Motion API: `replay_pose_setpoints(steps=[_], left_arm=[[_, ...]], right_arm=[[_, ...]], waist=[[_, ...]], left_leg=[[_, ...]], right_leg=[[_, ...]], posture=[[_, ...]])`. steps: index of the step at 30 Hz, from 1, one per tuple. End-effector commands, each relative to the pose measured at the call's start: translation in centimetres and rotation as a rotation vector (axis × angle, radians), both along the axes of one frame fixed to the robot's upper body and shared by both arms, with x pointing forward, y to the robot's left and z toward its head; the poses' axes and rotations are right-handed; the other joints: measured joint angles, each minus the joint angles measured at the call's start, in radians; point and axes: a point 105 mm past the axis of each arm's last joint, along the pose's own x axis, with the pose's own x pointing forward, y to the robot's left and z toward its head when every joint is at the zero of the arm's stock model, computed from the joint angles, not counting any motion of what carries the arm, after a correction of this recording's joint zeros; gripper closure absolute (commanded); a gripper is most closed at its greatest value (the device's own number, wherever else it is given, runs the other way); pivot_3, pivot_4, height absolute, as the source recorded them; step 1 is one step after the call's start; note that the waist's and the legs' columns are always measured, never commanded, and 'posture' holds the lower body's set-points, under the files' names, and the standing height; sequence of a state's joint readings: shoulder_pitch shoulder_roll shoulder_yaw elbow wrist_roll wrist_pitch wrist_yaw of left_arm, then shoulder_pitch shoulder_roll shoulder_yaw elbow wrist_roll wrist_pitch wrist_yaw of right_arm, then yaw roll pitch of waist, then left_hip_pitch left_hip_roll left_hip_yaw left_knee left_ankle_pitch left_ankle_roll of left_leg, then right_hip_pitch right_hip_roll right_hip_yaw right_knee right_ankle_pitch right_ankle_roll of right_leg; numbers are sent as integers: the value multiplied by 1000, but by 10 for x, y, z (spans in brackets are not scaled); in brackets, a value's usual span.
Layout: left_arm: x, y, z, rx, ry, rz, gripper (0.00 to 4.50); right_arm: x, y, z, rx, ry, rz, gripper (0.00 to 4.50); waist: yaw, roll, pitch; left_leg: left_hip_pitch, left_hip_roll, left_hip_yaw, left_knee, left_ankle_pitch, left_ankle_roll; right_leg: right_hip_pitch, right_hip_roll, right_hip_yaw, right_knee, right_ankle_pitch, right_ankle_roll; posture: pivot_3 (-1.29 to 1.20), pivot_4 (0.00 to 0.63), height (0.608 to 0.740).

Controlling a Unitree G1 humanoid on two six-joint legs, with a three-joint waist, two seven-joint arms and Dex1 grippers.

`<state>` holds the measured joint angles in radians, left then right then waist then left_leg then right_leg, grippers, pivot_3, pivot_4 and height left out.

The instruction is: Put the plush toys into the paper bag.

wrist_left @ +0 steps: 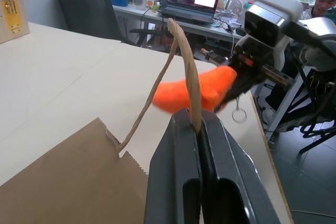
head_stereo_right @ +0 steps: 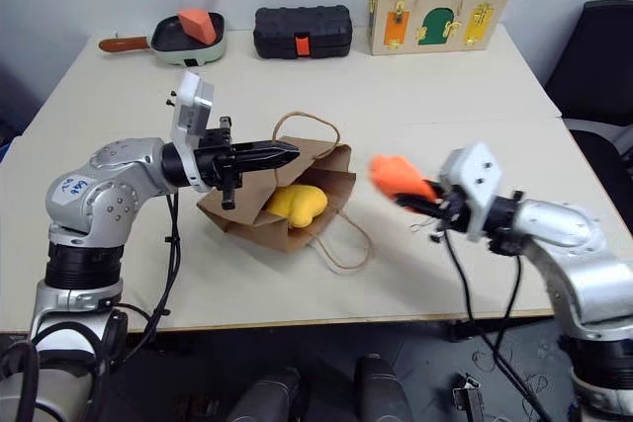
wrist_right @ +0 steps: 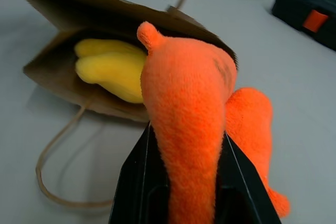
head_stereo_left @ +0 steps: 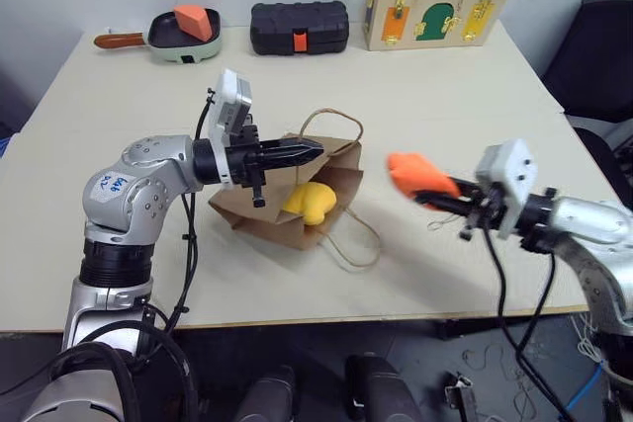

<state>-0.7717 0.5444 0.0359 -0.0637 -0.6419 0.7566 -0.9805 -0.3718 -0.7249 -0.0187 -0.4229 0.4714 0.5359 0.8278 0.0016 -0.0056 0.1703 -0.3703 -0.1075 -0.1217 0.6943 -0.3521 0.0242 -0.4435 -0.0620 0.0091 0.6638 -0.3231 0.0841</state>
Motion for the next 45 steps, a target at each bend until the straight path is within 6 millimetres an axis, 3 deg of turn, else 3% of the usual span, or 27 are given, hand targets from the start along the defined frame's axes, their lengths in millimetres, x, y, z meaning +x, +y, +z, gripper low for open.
replay_pose_setpoints(steps=[1,8,14,17,28,38,42,45], left_arm=[[-6,-2,16,-28,-47,-34,4500],[-10,-6,16,-24,-46,-61,4500],[-13,-7,14,-22,-37,-76,4500],[-17,-8,13,-26,-24,-97,4500],[-24,-9,11,-20,-6,-132,4500],[-23,-7,7,-10,-2,-123,4500],[-18,-3,6,-10,-2,-100,4500],[-15,0,4,-7,3,-81,4500]], right_arm=[[11,22,-5,-43,-34,10,4267],[38,54,-11,-106,-84,45,4267],[40,90,-13,-104,-93,132,4267],[52,102,-16,-95,-93,113,4267],[64,141,-9,161,80,86,4267],[76,158,-31,206,182,43,4267],[77,153,-37,223,215,25,2954],[70,149,-29,258,211,67,1874]], waist=[[3,0,0],[-6,0,0],[-15,0,0],[-21,0,0],[-37,0,0],[-44,1,0],[-53,1,0],[-58,1,0]], left_leg=[[0,0,-1,0,0,0],[-1,0,-1,-1,0,0],[-1,0,-1,1,0,0],[-1,0,-1,1,0,0],[0,0,-2,1,0,0],[0,0,-3,0,0,0],[1,0,-3,0,0,0],[1,0,-3,0,0,0]], right_leg=[[0,0,0,0,0,0],[-1,0,-1,0,0,0],[-2,0,-2,0,0,0],[-2,0,-2,0,0,0],[-2,0,-3,7,0,0],[-3,0,-3,9,0,0],[-3,0,-3,9,0,0],[-3,0,-3,9,0,0]], posture=[[0,150,740],[0,150,740],[0,150,740],[0,150,740],[0,150,740],[0,150,740],[0,150,740],[0,150,740]])
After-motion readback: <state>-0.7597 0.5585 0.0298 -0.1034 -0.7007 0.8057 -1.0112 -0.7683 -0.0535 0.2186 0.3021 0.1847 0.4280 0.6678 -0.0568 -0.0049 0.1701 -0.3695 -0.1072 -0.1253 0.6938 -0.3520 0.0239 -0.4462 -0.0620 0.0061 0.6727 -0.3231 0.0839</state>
